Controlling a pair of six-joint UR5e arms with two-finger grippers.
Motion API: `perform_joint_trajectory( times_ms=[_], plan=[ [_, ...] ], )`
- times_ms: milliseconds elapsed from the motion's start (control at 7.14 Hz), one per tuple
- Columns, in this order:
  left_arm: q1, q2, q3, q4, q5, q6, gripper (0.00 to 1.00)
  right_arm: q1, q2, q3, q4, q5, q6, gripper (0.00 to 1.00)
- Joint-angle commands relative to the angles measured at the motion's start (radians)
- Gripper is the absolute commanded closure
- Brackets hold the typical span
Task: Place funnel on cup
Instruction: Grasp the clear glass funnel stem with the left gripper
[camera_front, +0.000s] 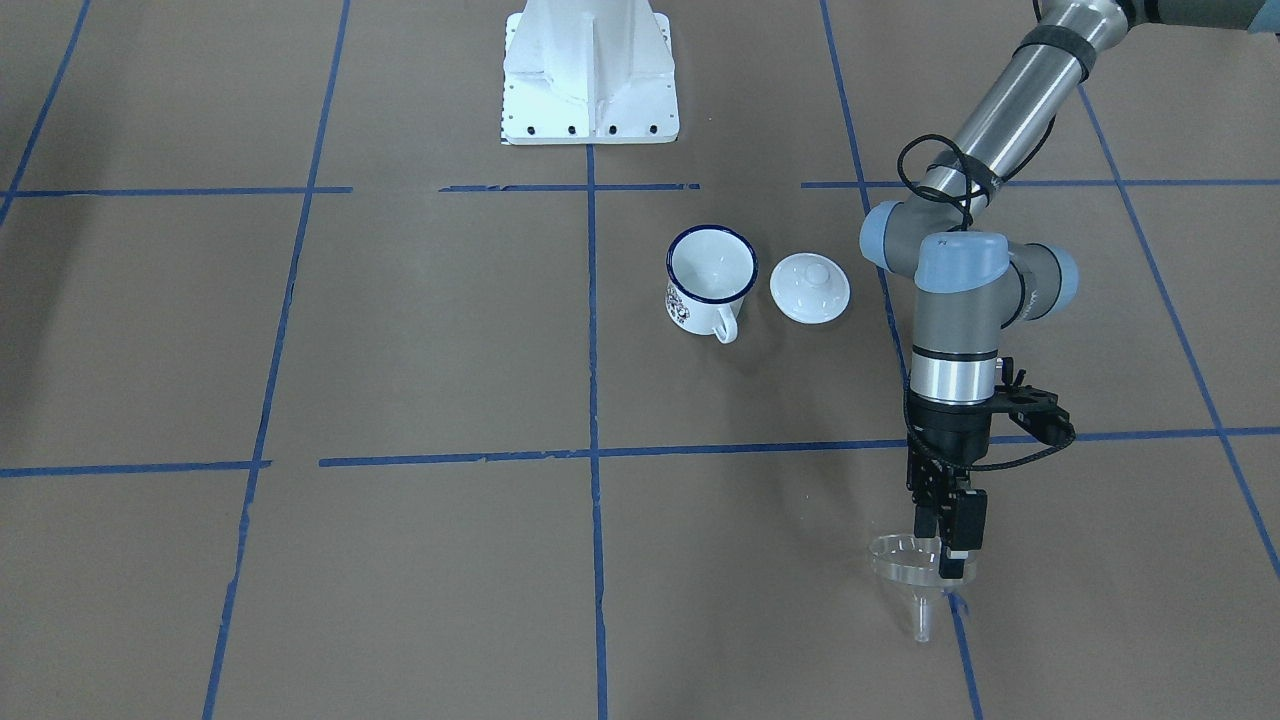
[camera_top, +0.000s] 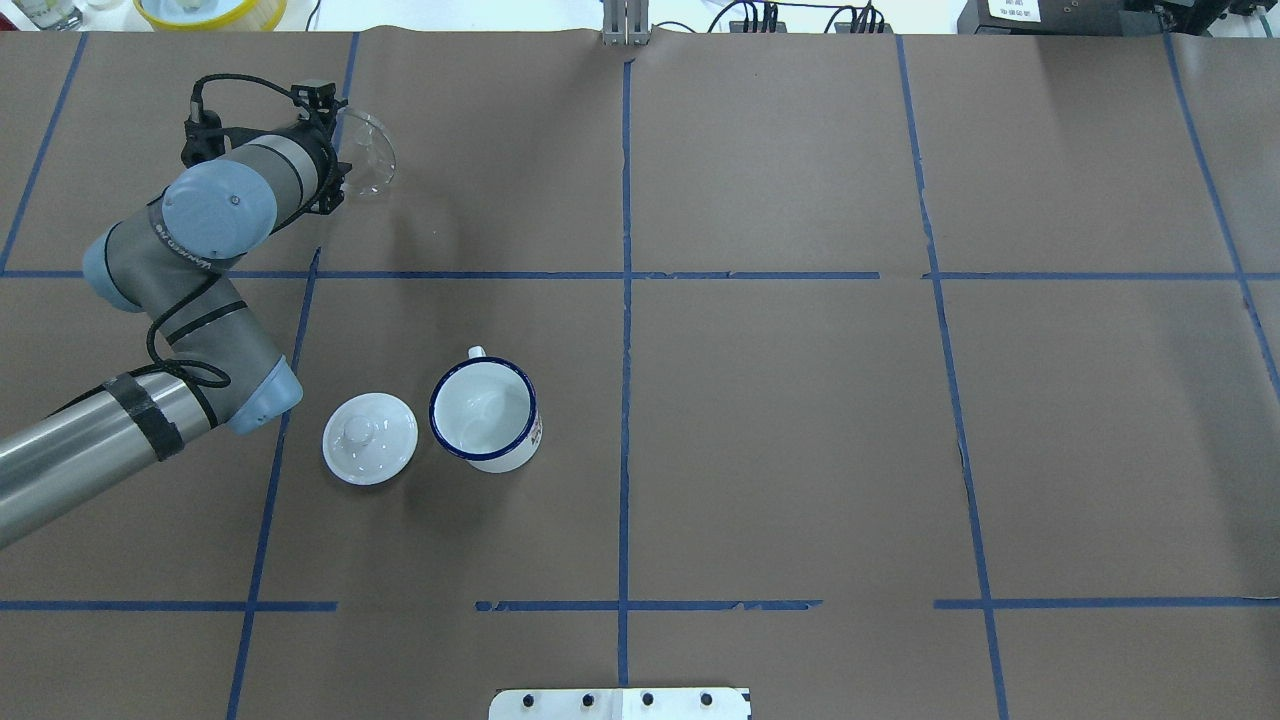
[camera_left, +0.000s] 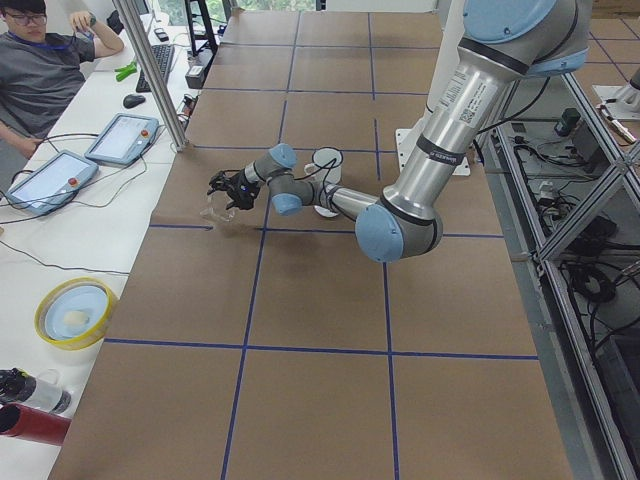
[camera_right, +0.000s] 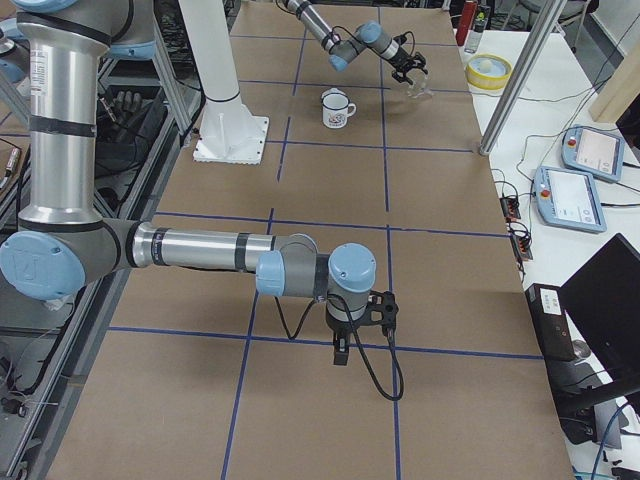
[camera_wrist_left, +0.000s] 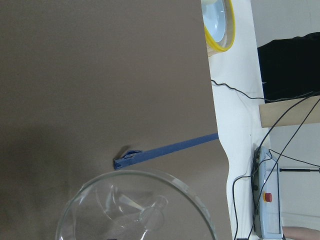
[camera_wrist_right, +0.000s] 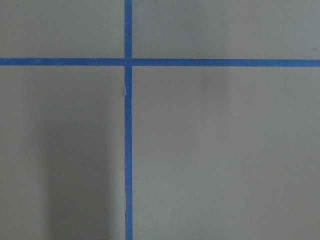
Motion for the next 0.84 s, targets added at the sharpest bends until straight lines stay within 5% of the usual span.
perform_joint_trajectory(
  times_ms=[0,140,700],
  plan=[
    [-0.023,-0.006,0.001,-0.018,-0.019,0.001,0.71,0.000,0.000,0.000,0.000,0.000,0.000,0.00],
    [-0.036,-0.006,0.001,-0.021,-0.046,0.002,1.00,0.000,0.000,0.000,0.000,0.000,0.000,0.00],
    [-0.046,-0.006,0.000,-0.028,-0.043,0.002,1.00,0.000,0.000,0.000,0.000,0.000,0.000,0.00]
  ],
)
